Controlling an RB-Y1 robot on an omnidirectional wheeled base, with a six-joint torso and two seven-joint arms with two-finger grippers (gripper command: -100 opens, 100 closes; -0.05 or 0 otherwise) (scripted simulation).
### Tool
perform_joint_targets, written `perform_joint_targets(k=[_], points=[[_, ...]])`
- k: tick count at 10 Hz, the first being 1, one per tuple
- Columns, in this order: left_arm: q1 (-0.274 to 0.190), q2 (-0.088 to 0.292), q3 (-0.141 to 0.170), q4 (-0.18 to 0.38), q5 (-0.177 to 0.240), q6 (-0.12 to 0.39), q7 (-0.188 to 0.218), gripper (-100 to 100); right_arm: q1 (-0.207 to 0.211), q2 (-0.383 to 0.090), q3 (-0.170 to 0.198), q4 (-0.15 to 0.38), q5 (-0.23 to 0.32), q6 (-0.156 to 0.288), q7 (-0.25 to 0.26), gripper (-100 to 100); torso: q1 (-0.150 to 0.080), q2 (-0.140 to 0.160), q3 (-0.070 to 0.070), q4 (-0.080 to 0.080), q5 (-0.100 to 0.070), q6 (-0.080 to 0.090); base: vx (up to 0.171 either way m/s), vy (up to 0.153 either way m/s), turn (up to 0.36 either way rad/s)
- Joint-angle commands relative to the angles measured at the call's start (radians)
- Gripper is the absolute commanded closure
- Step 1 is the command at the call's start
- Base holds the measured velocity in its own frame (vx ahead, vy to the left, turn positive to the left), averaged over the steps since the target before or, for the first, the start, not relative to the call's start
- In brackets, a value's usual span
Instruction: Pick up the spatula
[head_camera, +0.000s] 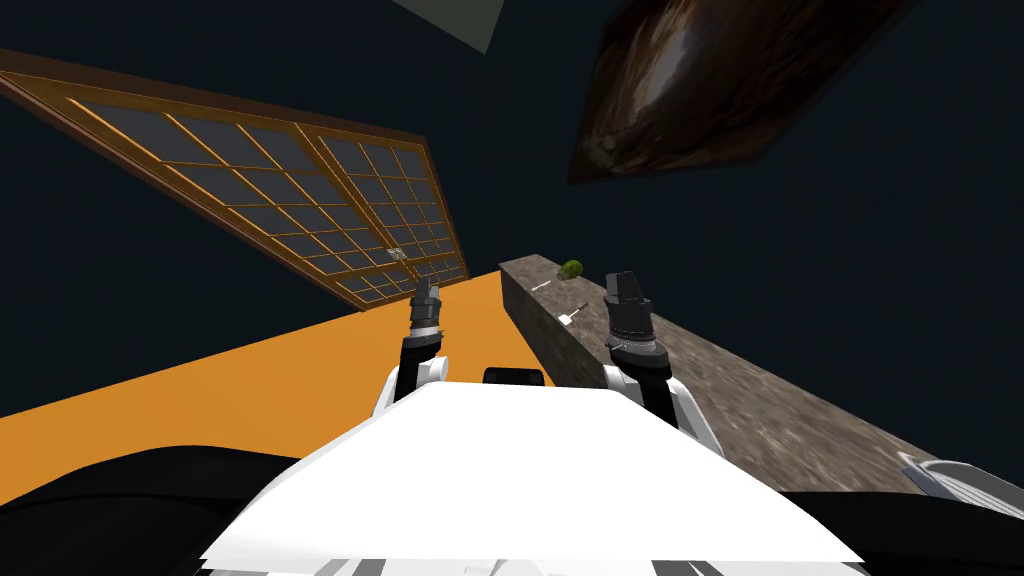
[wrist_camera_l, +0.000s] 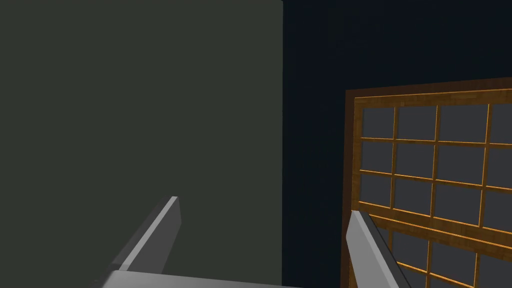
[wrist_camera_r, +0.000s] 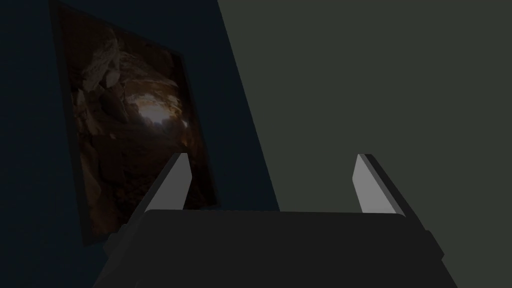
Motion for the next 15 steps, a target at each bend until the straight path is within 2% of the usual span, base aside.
perform_joint_targets(k=[1, 3, 4, 5, 6, 7, 8, 9, 10, 11, 12, 13, 14, 15], points=[[0.0, 0.0, 0.0, 0.0, 0.0, 0.0, 0.0, 0, 0.01, -0.012, -0.014, -0.005, 0.034, -0.007, 0.0, -100, 0.0, 0.0, 0.0, 0.0, 0.0, 0.0, -0.023, 0.008, 0.035], [0.0, 0.0, 0.0, 0.0, 0.0, 0.0, 0.0, 0, 0.049, -0.042, -0.06, -0.02, 0.101, -0.031, 0.002, -100, 0.0, -0.001, 0.0, 0.0, 0.0, 0.0, -0.025, 0.014, 0.118], [0.0, 0.0, 0.0, 0.0, 0.0, 0.0, 0.0, 0, 0.049, -0.042, -0.06, -0.02, 0.123, -0.031, 0.002, -100, 0.0, 0.0, 0.0, 0.0, 0.0, 0.0, -0.022, 0.01, 0.041], [0.0, 0.0, 0.0, 0.0, 0.0, 0.0, 0.0, 0, 0.071, -0.054, -0.085, -0.029, 0.158, -0.044, 0.004, -100, 0.0, -0.001, 0.0, 0.0, 0.0, 0.0, -0.022, 0.016, 0.084], [0.0, 0.0, 0.0, 0.0, 0.0, 0.0, 0.0, 0, 0.071, -0.054, -0.085, -0.029, 0.172, -0.044, 0.004, -100, 0.0, -0.001, 0.0, 0.0, 0.0, 0.0, -0.019, 0.013, 0.056], [0.0, 0.0, 0.0, 0.0, 0.0, 0.0, 0.0, 0, 0.093, -0.065, -0.111, -0.036, 0.21, -0.058, 0.006, -100, 0.0, -0.001, -0.001, 0.0, 0.0, 0.0, -0.019, 0.017, 0.124], [0.0, 0.0, 0.0, 0.0, 0.0, 0.0, 0.0, 0, 0.093, -0.065, -0.111, -0.036, 0.224, -0.058, 0.006, -100, 0.0, -0.001, -0.001, 0.0, 0.0, 0.0, -0.017, 0.01, 0.055], [0.0, 0.0, 0.0, 0.0, 0.0, 0.0, 0.0, 0, 0.115, -0.075, -0.138, -0.044, 0.261, -0.074, 0.009, -100, 0.0, -0.001, -0.001, 0.0, 0.0, 0.0, -0.02, 0.014, 0.137], [0.0, 0.0, 0.0, 0.0, 0.0, 0.0, 0.0, 0, 0.115, -0.075, -0.138, -0.044, 0.278, -0.074, 0.009, -100, 0.0, -0.001, -0.001, 0.0, 0.0, 0.0, -0.018, 0.007, 0.05], [0.0, 0.0, 0.0, 0.0, 0.0, 0.0, 0.0, 0, 0.139, -0.084, -0.165, -0.051, 0.314, -0.09, 0.013, -100, 0.0, -0.001, -0.001, 0.0, 0.0, 0.0, -0.017, 0.012, 0.118], [0.0, 0.0, 0.0, 0.0, 0.0, 0.0, 0.0, 0, 0.139, -0.084, -0.165, -0.051, 0.333, -0.09, 0.013, -100, 0.0, -0.001, -0.001, 0.0, 0.0, 0.0, -0.013, 0.012, 0.059], [0.0, 0.0, 0.0, 0.0, 0.0, 0.0, 0.0, 0, 0.162, -0.092, -0.193, -0.058, 0.367, -0.108, 0.017, -100, 0.0, -0.001, -0.001, 0.0, 0.0, 0.0, -0.013, 0.02, 0.129], [0.0, 0.0, 0.0, 0.0, 0.0, 0.0, 0.0, 0, 0.162, -0.092, -0.193, -0.058, 0.391, -0.108, 0.017, -100, 0.0, -0.001, -0.001, 0.0, 0.0, 0.0, -0.009, 0.013, 0.066], [0.0, 0.0, 0.0, 0.0, 0.0, 0.0, 0.0, 0, 0.186, -0.1, -0.222, -0.063, 0.424, -0.126, 0.022, -100, 0.0, -0.002, -0.001, 0.0, 0.0, 0.0, -0.009, 0.017, 0.149]])
